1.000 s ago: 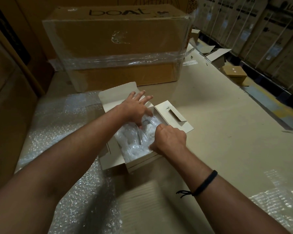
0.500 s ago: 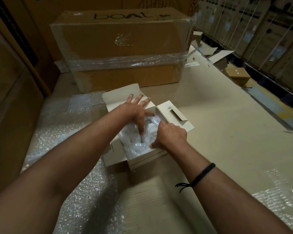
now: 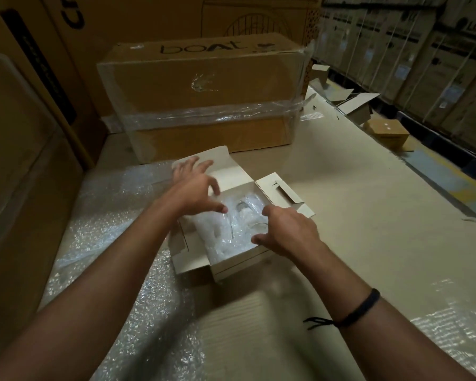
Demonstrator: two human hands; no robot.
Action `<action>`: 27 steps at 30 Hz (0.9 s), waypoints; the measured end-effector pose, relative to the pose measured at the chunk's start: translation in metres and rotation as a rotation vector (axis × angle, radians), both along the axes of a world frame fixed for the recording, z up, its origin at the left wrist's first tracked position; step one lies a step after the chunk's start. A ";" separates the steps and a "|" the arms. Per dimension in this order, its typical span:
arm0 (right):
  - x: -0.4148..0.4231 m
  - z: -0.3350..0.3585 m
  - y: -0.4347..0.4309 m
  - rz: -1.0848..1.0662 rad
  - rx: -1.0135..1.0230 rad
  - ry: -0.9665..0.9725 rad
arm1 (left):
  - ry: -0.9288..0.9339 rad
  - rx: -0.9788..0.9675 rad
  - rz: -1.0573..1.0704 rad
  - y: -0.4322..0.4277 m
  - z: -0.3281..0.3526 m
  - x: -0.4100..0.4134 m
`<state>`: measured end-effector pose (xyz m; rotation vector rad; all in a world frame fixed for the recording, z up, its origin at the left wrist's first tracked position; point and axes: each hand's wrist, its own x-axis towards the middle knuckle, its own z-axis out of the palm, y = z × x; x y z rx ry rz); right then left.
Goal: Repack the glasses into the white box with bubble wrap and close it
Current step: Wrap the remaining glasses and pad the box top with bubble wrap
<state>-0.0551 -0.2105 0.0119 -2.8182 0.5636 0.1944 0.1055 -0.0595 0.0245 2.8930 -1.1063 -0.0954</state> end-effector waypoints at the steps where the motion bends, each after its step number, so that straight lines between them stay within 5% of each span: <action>1: -0.006 0.001 -0.001 0.026 -0.002 -0.015 | -0.009 0.013 0.024 0.012 -0.001 -0.009; 8: -0.014 -0.012 0.008 0.322 -0.035 0.251 | 0.016 0.348 0.118 0.028 -0.024 -0.052; 15: -0.005 0.004 0.001 0.316 0.072 0.380 | -0.003 0.352 0.184 0.019 -0.028 -0.072; 20: -0.007 0.013 -0.003 0.351 -0.033 0.298 | -0.160 0.112 0.111 0.027 -0.016 -0.085; 27: 0.000 -0.003 0.010 0.388 -0.211 0.381 | 0.183 0.300 0.021 0.024 -0.025 -0.093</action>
